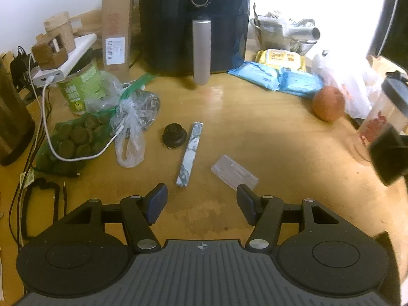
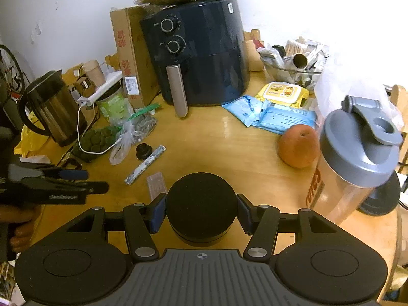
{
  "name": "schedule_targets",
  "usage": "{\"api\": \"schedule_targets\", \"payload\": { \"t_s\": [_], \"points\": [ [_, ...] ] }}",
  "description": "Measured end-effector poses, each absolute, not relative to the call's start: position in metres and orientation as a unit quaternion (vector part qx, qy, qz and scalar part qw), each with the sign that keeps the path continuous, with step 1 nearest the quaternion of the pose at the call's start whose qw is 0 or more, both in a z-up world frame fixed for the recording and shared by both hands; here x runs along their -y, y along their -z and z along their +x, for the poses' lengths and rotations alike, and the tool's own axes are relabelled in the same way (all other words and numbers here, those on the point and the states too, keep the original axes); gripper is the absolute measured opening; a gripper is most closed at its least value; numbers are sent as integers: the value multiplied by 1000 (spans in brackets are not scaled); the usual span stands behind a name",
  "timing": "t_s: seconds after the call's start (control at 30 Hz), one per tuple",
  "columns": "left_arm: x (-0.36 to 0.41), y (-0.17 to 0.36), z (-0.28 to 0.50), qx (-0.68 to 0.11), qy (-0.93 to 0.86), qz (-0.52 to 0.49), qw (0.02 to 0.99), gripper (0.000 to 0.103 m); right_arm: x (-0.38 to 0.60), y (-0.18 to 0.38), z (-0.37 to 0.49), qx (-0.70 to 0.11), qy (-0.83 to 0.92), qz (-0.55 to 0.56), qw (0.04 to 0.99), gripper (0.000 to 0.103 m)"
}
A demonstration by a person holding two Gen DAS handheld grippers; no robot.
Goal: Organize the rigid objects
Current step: 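Grasp the marble-patterned strip with the left tool while the right tool holds the lid, then carry the strip and the lid toward the cardboard box with both tools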
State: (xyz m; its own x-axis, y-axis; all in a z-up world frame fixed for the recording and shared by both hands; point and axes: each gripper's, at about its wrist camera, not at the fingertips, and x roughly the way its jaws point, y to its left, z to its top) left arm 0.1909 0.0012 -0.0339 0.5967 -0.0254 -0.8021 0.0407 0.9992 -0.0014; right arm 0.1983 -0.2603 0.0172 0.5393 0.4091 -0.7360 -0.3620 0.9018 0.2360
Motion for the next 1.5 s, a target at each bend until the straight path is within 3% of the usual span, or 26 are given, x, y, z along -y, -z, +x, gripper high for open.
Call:
{"api": "schedule_targets", "payload": {
  "t_s": [0.1,0.57,0.63,0.77,0.87,1.5],
  "points": [
    [-2,41,204,-448,20,18,894,51,265,-17,195,-428,-214,36,877,60],
    [1,85,269,-464,26,63,883,35,288,-16,187,-430,-189,63,881,60],
    [-1,92,276,-471,24,65,879,28,291,-17,185,-429,-186,66,881,60],
    [-4,101,286,-482,31,56,874,26,297,-17,182,-429,-178,71,883,60],
    [-7,105,290,-488,32,42,871,17,302,-17,180,-428,-172,74,884,60],
    [-2,86,268,-509,59,42,858,16,299,-18,171,-429,-169,80,884,60]
  ]
}}
